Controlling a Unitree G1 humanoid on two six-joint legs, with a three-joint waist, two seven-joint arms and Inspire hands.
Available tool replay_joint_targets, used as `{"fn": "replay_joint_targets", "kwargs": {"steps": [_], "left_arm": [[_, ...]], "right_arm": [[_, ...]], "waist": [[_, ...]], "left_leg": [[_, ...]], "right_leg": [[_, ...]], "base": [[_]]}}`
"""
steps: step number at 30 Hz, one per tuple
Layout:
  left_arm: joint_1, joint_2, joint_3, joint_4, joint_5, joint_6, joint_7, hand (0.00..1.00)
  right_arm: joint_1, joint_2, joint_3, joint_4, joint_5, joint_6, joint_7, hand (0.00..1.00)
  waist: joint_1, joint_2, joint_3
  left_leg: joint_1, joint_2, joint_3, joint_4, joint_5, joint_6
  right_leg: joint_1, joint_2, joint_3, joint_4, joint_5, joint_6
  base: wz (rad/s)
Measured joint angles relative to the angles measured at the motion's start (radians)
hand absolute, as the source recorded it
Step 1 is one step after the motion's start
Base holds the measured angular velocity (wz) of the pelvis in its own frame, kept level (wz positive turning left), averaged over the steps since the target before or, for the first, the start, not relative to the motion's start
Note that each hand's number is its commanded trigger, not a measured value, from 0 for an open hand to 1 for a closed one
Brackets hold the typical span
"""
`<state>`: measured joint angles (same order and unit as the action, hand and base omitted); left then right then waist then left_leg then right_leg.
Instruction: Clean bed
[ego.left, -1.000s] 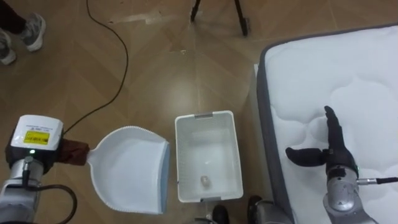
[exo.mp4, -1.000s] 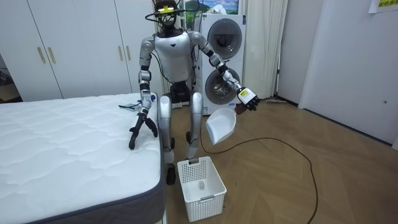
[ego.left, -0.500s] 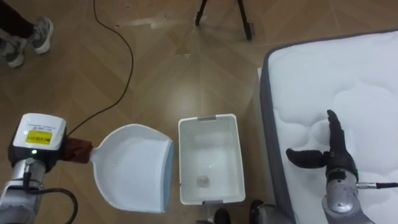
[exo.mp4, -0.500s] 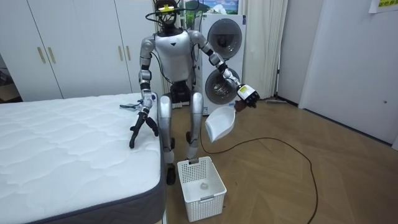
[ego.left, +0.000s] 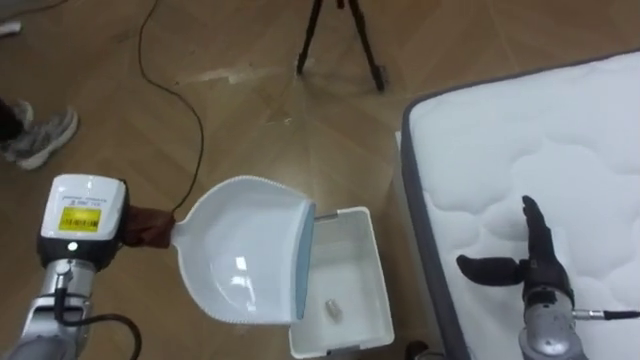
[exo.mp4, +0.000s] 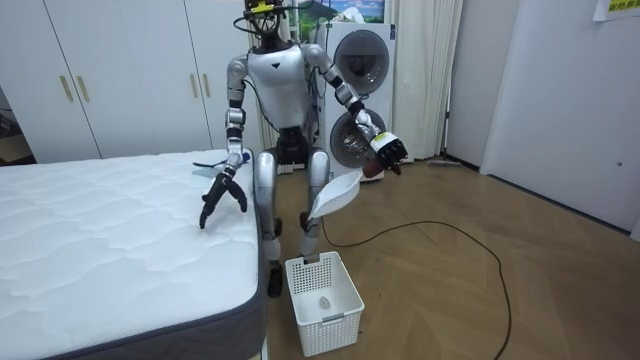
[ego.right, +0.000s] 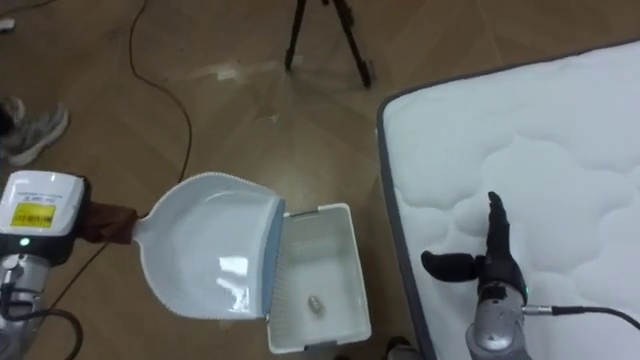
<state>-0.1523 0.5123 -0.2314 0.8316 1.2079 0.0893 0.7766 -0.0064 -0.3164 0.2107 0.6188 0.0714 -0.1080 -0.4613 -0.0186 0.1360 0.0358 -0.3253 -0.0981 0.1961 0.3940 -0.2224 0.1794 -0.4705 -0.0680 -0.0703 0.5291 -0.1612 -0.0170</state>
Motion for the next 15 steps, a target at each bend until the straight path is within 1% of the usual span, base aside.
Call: {"fn": "replay_joint_targets", "kwargs": {"steps": [1,2,3,4,5,6,7,9,10,11,12,13,14,15], "left_arm": [[0.000,-0.001,0.000,-0.001,0.000,-0.002,0.000,1.00],[0.000,-0.005,0.000,-0.009,0.000,-0.004,0.000,1.00],[0.000,-0.009,0.000,-0.016,0.000,-0.005,0.000,1.00],[0.000,-0.011,0.000,-0.017,0.000,-0.005,0.000,1.00],[0.001,-0.015,0.002,-0.020,0.000,-0.004,-0.002,1.00],[0.005,-0.025,0.004,-0.025,0.000,-0.004,-0.002,1.00],[0.013,-0.028,0.006,-0.034,0.000,-0.004,-0.003,1.00],[0.073,-0.041,0.031,-0.099,0.001,-0.004,-0.002,1.00],[0.084,-0.042,0.034,-0.109,0.001,-0.004,-0.001,1.00],[0.096,-0.043,0.037,-0.110,0.001,-0.004,0.000,1.00],[0.109,-0.052,0.045,-0.100,0.001,-0.004,0.000,1.00],[0.116,-0.059,0.052,-0.100,0.001,-0.003,0.000,1.00],[0.123,-0.070,0.066,-0.101,0.000,-0.002,0.000,1.00],[0.126,-0.080,0.073,-0.101,-0.013,0.001,0.000,1.00]], "right_arm": [[0.004,0.000,-0.001,-0.001,0.000,0.001,0.002,0.00],[0.018,-0.002,-0.006,-0.016,0.000,0.007,0.011,0.00],[0.031,-0.003,-0.011,-0.035,-0.005,0.018,0.019,0.00],[0.036,-0.003,-0.011,-0.045,-0.008,0.024,0.024,0.00],[0.046,-0.003,-0.013,-0.065,-0.019,0.031,0.035,0.00],[0.063,-0.003,-0.019,-0.092,-0.029,0.037,0.043,0.00],[0.071,-0.003,-0.019,-0.102,-0.031,0.037,0.048,0.00],[0.103,-0.002,-0.019,-0.146,-0.033,0.051,0.064,0.00],[0.110,-0.002,-0.021,-0.159,-0.033,0.057,0.065,0.00],[0.109,0.000,-0.025,-0.171,-0.033,0.067,0.065,0.00],[0.101,0.000,-0.029,-0.172,-0.036,0.077,0.065,0.00],[0.098,-0.001,-0.032,-0.172,-0.038,0.080,0.065,0.00],[0.097,-0.002,-0.038,-0.172,-0.038,0.081,0.063,0.00],[0.096,-0.002,-0.038,-0.172,-0.037,0.085,0.063,0.00]], "waist": [[-0.005,-0.003,-0.0016],[-0.007,-0.006,-0.0041],[-0.014,-0.006,-0.0044],[-0.014,-0.007,-0.0052],[-0.012,-0.012,-0.0080],[-0.009,-0.012,-0.0084],[-0.004,-0.015,-0.0101],[-0.001,-0.025,-0.0181],[0.001,-0.027,-0.0196],[0.014,-0.031,-0.0204],[0.028,-0.033,-0.0217],[0.030,-0.033,-0.0229],[0.040,-0.040,-0.0241],[0.056,-0.054,-0.0240]], "left_leg": [[0.007,0.001,0.006,-0.003,0.000,0.000],[0.020,0.005,0.021,-0.008,-0.001,0.001],[0.033,0.009,0.031,-0.015,-0.002,0.001],[0.041,0.014,0.043,-0.021,-0.004,0.000],[0.055,0.023,0.073,-0.025,-0.012,-0.002],[0.074,0.034,0.100,-0.029,-0.019,-0.002],[0.085,0.039,0.116,-0.035,-0.022,-0.003],[0.127,0.059,0.184,-0.069,-0.027,-0.005],[0.136,0.064,0.204,-0.075,-0.027,-0.005],[0.150,0.076,0.260,-0.098,-0.027,-0.006],[0.171,0.083,0.323,-0.116,-0.027,-0.006],[0.183,0.084,0.348,-0.130,-0.027,-0.006],[0.202,0.084,0.394,-0.148,-0.027,-0.006],[0.208,0.084,0.439,-0.155,-0.027,-0.006]], "right_leg": [[0.003,0.002,0.003,-0.006,0.000,0.000],[0.010,0.010,0.017,-0.015,0.004,0.001],[0.015,0.018,0.026,-0.026,0.009,0.002],[0.018,0.024,0.033,-0.031,0.014,0.001],[0.022,0.033,0.041,-0.036,0.019,-0.002],[0.035,0.040,0.037,-0.048,0.027,-0.007],[0.042,0.043,0.034,-0.052,0.030,-0.011],[0.073,0.054,0.002,-0.085,0.056,-0.025],[0.076,0.055,-0.013,-0.095,0.067,-0.028],[0.085,0.055,-0.053,-0.109,0.084,-0.032],[0.089,0.043,-0.089,-0.047,0.051,-0.020],[0.098,0.032,-0.103,-0.008,0.021,-0.017],[0.128,0.007,-0.117,0.038,-0.036,-0.009],[0.162,-0.028,-0.120,0.042,-0.068,0.015]], "base": [[-0.26],[-0.35],[-0.42],[-0.58],[-0.73],[-0.81],[-0.80],[-0.91],[-1.04],[-1.20],[-1.25],[-1.18],[-1.15],[-1.13]]}}
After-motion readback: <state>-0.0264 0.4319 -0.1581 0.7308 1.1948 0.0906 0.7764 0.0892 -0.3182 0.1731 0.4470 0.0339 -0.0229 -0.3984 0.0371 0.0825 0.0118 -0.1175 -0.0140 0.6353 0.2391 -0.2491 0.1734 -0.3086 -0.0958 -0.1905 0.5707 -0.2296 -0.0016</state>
